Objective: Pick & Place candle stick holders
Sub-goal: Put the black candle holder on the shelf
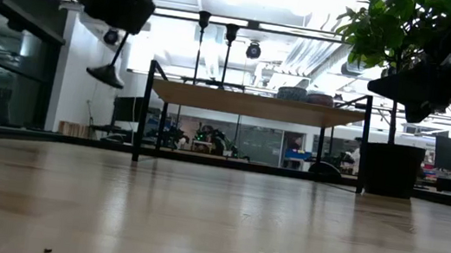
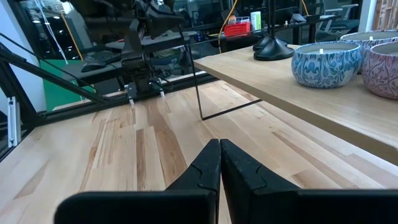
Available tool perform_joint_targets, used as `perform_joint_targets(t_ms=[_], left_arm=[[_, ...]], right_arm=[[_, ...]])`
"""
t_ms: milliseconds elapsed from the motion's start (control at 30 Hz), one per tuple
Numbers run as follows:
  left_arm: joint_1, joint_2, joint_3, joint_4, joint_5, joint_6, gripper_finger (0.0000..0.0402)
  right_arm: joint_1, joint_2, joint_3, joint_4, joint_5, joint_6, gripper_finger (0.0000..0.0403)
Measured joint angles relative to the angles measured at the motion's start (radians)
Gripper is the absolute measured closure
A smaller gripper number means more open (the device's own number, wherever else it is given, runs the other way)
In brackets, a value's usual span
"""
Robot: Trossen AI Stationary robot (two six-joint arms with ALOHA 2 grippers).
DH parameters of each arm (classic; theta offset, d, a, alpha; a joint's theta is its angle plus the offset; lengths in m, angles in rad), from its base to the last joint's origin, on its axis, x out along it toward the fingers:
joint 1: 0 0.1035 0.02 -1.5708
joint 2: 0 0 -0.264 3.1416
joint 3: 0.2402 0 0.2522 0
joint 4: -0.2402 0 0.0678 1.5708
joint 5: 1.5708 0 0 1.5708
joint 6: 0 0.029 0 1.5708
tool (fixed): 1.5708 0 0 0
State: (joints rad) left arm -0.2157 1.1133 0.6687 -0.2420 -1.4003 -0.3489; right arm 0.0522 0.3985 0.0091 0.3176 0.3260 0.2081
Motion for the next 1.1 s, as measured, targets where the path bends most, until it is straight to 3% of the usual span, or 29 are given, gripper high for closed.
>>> perform_joint_targets(t_ms=[633,1100], left_arm=[[0.000,0.000,0.197,0.007,-0.088,0.345,0.0385],[0.010,0.000,0.360,0.008,-0.007,0.555,0.0385]], right_arm=[[0.000,0.000,0.000,0.000,0.000,0.000,0.0398],[0.000,0.000,0.000,0.000,0.000,0.000,0.0398]])
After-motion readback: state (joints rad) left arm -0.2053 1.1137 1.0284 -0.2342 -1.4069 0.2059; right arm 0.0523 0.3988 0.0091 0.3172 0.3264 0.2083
